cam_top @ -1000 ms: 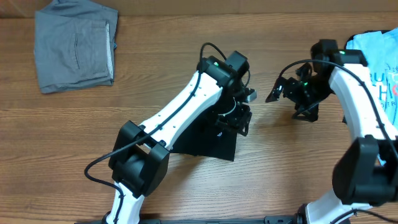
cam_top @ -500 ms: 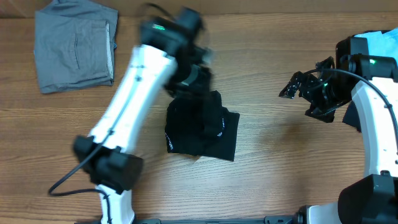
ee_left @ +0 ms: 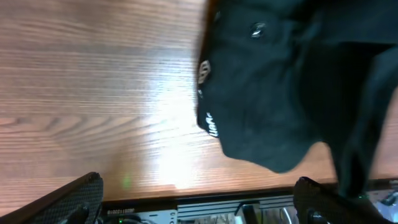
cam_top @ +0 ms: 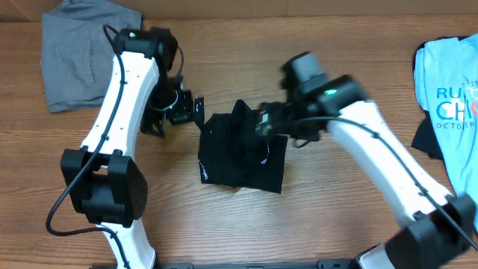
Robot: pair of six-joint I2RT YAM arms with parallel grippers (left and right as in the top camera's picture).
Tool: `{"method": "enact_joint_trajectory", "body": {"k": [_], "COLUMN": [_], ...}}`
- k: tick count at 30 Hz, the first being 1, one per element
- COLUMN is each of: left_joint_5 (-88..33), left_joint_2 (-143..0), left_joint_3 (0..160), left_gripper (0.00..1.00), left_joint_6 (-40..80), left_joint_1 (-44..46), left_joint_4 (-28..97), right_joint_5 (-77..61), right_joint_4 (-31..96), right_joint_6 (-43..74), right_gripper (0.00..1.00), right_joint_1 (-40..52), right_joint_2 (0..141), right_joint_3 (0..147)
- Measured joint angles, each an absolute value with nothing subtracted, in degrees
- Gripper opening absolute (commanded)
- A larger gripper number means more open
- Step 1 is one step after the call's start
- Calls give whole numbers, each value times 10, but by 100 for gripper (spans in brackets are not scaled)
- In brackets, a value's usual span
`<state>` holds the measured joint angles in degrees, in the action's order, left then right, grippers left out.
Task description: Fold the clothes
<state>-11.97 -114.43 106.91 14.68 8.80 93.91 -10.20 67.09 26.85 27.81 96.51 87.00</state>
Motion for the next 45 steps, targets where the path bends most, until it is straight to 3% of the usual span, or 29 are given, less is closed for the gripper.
{"method": "enact_joint_trajectory", "body": {"k": [7,10,11,13,19,29,33,45], "left_joint_5": [-117,-117,-117,-117,-117,-117,-117,-117], "left_joint_2": [-1144,-1144,-1144,-1144,-1144,-1144,-1144,-1144], "left_joint_3": [966,928,915,891,842,827,826,826], "left_gripper": [100,100,100,100,100,100,100,100], "left_joint_6": [147,147,147,147,147,147,147,147], "left_joint_1": [88,88,88,88,88,88,88,88], "left_joint_4": [884,856,846,827,789,773,769,766], "right_joint_5": [-71,-76,-79,-84,-100,-116,-94,-19], "right_joint_4": [636,619,613,606,608,630,668,830], "right_joint_6": [303,308,308,313,315,317,324,352], "right_gripper": [96,86,73,62,60,12,4,4], "right_joint_1": [327,328,328,328,328,328,328,328], "right_joint_2": [1068,1088,1089,1090,1093,1112,1112,1112], "right_joint_3": [870,870,870,870,870,870,870,870]}}
